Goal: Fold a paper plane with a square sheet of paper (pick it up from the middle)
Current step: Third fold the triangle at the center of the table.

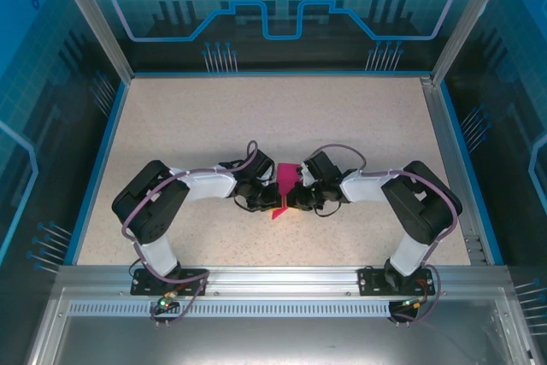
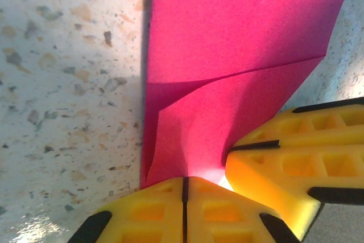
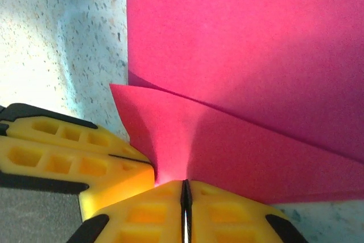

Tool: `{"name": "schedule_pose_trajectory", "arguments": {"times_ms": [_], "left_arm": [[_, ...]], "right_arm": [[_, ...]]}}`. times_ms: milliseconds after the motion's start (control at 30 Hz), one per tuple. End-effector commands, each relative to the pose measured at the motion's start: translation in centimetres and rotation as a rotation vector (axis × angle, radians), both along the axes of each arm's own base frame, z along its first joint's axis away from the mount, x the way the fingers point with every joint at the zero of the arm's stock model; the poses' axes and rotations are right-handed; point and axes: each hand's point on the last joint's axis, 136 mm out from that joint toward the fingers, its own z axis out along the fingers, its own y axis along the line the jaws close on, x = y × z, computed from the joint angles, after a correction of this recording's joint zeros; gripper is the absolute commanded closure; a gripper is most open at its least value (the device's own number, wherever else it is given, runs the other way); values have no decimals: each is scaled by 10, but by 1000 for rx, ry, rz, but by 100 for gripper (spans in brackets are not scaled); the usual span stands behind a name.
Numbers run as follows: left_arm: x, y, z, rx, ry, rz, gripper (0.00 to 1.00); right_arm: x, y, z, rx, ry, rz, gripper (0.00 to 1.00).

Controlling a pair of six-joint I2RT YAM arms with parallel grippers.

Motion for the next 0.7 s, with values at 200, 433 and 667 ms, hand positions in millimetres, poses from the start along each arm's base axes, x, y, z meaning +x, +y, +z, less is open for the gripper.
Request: {"name": "schedule_pose_trajectory", "arguments": {"times_ms": [200, 433, 667], "left_arm": [[-11, 23, -30, 121, 45, 17, 91], [-10, 24, -28, 120, 41, 23, 91], [-10, 24, -28, 123, 43, 22, 91]], "right_arm": [[-14, 19, 13, 93, 6, 38, 93], [-20, 6, 7, 31, 9, 15, 92], [-14, 17, -14, 53, 46, 17, 93]]}}
